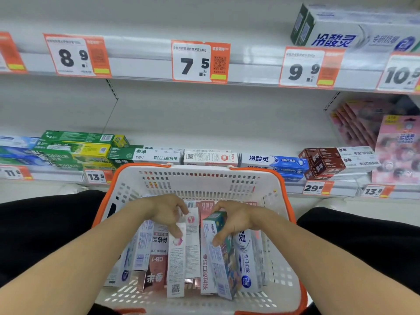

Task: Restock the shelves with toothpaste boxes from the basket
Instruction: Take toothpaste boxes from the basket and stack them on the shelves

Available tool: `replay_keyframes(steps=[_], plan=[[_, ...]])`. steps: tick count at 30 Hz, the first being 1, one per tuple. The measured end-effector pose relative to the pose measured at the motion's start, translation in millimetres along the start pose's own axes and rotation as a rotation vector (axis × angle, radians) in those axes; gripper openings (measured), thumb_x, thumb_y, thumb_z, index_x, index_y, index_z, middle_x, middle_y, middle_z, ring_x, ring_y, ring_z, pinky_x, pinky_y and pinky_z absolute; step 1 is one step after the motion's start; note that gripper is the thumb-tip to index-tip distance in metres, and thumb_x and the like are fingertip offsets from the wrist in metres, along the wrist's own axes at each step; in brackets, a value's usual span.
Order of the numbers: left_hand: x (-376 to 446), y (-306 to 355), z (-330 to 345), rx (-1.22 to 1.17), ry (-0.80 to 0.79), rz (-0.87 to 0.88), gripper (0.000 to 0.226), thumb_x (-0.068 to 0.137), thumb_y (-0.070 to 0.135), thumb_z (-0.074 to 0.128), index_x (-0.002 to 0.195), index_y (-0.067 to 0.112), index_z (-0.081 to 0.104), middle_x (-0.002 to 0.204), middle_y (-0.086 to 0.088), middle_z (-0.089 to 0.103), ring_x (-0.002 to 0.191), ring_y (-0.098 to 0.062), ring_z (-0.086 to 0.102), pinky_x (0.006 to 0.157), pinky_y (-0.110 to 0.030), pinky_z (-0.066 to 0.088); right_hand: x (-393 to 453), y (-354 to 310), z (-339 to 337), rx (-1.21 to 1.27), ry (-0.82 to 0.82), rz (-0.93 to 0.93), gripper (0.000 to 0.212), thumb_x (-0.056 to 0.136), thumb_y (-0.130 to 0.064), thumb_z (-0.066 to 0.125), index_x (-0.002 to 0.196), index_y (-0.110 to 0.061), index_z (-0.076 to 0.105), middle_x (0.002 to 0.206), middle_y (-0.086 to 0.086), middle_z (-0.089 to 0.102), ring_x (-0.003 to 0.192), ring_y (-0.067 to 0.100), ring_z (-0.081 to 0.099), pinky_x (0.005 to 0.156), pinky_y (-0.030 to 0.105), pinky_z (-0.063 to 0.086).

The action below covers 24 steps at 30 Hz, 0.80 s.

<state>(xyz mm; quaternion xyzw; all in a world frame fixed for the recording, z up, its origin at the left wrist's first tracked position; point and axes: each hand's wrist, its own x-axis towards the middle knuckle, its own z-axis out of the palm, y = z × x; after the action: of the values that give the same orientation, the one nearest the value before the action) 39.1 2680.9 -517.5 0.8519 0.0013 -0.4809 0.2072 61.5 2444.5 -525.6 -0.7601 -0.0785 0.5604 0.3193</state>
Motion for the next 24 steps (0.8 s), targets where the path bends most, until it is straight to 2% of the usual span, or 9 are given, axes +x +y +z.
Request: replay_keyframes(steps=[3, 6, 9, 11, 13, 15, 18, 20, 24], plan=[[-1, -3, -1, -0.133, 0.004, 0.018, 0.071, 0.070, 0.038, 0.090, 0.131, 0.025, 0.057, 0.125, 0.000, 0.052, 0.114, -0.019, 0.057, 0.094, -0.026, 0.052, -5, 1, -10, 0.088, 0.086, -0.043, 0.067, 0.062, -0.017, 0.096, 0.116, -0.018, 0.058, 0.107, 0.002, 0.069, 0.096, 0.018, 0.067, 0.075, 0.031, 0.059], [3, -10, 6, -0.199, 0.038, -0.002, 0.069, 0.078, 0.050, 0.080, 0.136, 0.024, 0.053, 0.135, -0.001, 0.051, 0.123, -0.019, 0.052, 0.105, -0.030, 0.045, -10, 3, -22, 0.269, 0.199, -0.116, 0.048, 0.067, -0.024, 0.092, 0.105, -0.011, 0.066, 0.098, 0.006, 0.074, 0.091, 0.019, 0.070, 0.074, 0.029, 0.057], [9, -17, 5, -0.170, 0.244, -0.018, 0.063, 0.090, 0.054, 0.065, 0.141, 0.020, 0.049, 0.145, -0.001, 0.049, 0.134, -0.021, 0.045, 0.113, -0.034, 0.035, -12, 2, -26, 0.429, 0.224, -0.169, 0.049, 0.075, -0.030, 0.086, 0.114, -0.006, 0.069, 0.106, 0.010, 0.076, 0.099, 0.027, 0.072, 0.085, 0.036, 0.056], [8, -24, -2, 0.002, 0.382, -0.072, 0.058, 0.094, 0.047, 0.061, 0.144, 0.022, 0.045, 0.153, -0.005, 0.041, 0.141, -0.025, 0.035, 0.115, -0.039, 0.029, -11, -1, -26, 0.474, 0.223, -0.190, 0.053, 0.076, -0.034, 0.084, 0.119, -0.007, 0.067, 0.107, 0.009, 0.076, 0.105, 0.030, 0.071, 0.094, 0.042, 0.055], [5, -35, -7, 0.177, 0.327, -0.181, 0.073, 0.091, 0.043, 0.063, 0.154, 0.025, 0.029, 0.161, -0.007, 0.027, 0.148, -0.030, 0.023, 0.119, -0.046, 0.021, -9, -4, -24, 0.473, 0.216, -0.200, 0.055, 0.075, -0.036, 0.084, 0.119, -0.007, 0.067, 0.107, 0.008, 0.076, 0.105, 0.030, 0.071, 0.099, 0.046, 0.054], [-1, -46, -8, 0.187, 0.193, -0.244, 0.089, 0.087, 0.037, 0.069, 0.158, 0.024, 0.016, 0.162, -0.006, 0.024, 0.147, -0.030, 0.029, 0.118, -0.044, 0.028, -8, -6, -21, 0.448, 0.205, -0.205, 0.056, 0.074, -0.036, 0.085, 0.118, -0.005, 0.067, 0.106, 0.009, 0.076, 0.105, 0.029, 0.071, 0.100, 0.047, 0.053], [-4, -52, -8, 0.165, 0.225, -0.204, 0.085, 0.084, 0.026, 0.077, 0.153, 0.019, 0.029, 0.154, -0.005, 0.037, 0.139, -0.026, 0.042, 0.112, -0.034, 0.038, -6, -6, -19, 0.411, 0.198, -0.207, 0.058, 0.073, -0.035, 0.086, 0.117, -0.002, 0.067, 0.104, 0.010, 0.077, 0.102, 0.028, 0.072, 0.099, 0.049, 0.052], [-6, -49, -12, 0.149, 0.273, -0.192, 0.078, 0.083, 0.029, 0.080, 0.148, 0.014, 0.040, 0.149, -0.006, 0.044, 0.133, -0.024, 0.047, 0.108, -0.032, 0.041, -4, -5, -18, 0.397, 0.190, -0.212, 0.069, 0.065, -0.043, 0.089, 0.117, -0.001, 0.067, 0.104, 0.011, 0.077, 0.101, 0.028, 0.072, 0.101, 0.052, 0.051], [-7, -44, -17, 0.102, 0.106, -0.172, 0.071, 0.078, 0.045, 0.082, 0.138, 0.017, 0.055, 0.145, -0.002, 0.051, 0.130, -0.021, 0.051, 0.108, -0.033, 0.043, 0, -4, -18, 0.382, 0.166, -0.216, 0.100, 0.041, -0.060, 0.094, 0.117, 0.000, 0.068, 0.109, 0.015, 0.075, 0.106, 0.034, 0.070, 0.102, 0.057, 0.049]])
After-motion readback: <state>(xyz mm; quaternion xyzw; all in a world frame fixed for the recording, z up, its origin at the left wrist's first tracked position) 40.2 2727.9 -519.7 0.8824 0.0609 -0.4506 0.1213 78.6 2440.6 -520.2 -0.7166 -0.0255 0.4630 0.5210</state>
